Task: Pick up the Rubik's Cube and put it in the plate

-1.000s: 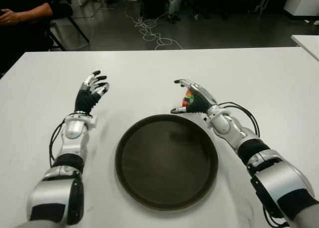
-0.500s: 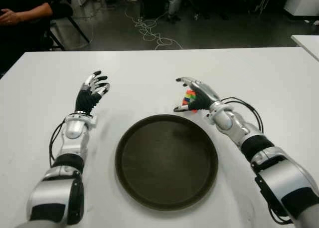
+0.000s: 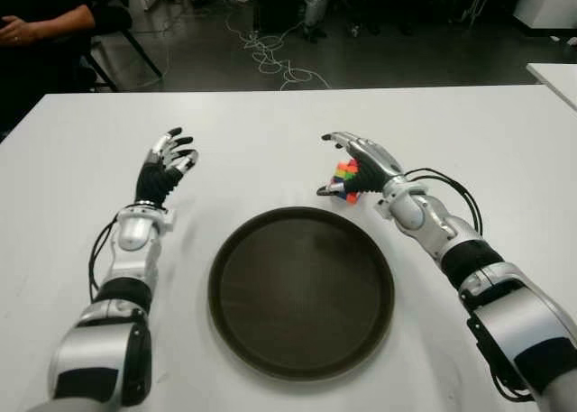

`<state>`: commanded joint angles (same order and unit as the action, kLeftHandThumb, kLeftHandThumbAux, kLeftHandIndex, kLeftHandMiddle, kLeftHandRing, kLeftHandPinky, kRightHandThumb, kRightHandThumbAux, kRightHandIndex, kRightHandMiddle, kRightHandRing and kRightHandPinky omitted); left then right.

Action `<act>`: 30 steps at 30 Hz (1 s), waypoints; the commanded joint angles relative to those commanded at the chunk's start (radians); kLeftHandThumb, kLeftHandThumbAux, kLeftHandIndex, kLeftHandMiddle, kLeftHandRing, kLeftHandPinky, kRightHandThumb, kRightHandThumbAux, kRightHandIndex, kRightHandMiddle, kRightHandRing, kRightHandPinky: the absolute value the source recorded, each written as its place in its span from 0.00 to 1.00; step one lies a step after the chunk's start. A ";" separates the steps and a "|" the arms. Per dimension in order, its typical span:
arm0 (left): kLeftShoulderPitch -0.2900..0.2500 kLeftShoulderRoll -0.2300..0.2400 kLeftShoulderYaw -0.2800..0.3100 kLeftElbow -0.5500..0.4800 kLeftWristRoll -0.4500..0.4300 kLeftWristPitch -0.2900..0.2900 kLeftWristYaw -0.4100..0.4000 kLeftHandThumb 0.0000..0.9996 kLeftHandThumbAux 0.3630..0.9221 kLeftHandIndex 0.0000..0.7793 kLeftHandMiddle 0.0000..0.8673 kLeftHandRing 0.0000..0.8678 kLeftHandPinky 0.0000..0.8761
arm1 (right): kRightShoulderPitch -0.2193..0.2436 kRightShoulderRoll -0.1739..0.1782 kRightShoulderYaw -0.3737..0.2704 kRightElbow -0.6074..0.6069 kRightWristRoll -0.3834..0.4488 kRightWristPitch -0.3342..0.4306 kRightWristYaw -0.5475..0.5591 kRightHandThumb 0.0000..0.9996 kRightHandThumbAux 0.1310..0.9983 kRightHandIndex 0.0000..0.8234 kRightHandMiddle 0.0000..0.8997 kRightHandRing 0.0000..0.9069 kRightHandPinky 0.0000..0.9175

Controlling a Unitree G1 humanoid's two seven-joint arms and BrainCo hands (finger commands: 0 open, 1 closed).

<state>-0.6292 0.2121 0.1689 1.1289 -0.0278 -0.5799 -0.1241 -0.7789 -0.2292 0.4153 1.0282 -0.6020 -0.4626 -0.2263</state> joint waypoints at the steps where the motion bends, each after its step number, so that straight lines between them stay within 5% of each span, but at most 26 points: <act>1: -0.001 0.000 0.000 0.001 0.001 0.000 0.000 0.00 0.49 0.17 0.25 0.27 0.30 | -0.001 -0.001 0.001 0.002 0.000 -0.002 -0.002 0.00 0.55 0.20 0.19 0.21 0.22; 24: -0.007 -0.001 0.001 0.012 0.000 0.002 -0.007 0.00 0.44 0.16 0.25 0.26 0.30 | -0.014 -0.005 0.013 0.032 -0.006 -0.015 -0.043 0.00 0.57 0.19 0.18 0.20 0.20; 30: -0.008 -0.001 0.001 0.015 0.001 -0.001 -0.008 0.00 0.44 0.18 0.26 0.27 0.30 | -0.027 -0.017 0.054 0.043 -0.072 0.019 -0.095 0.00 0.60 0.16 0.16 0.18 0.19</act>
<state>-0.6367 0.2114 0.1700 1.1435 -0.0265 -0.5810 -0.1321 -0.8061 -0.2461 0.4696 1.0715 -0.6742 -0.4437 -0.3214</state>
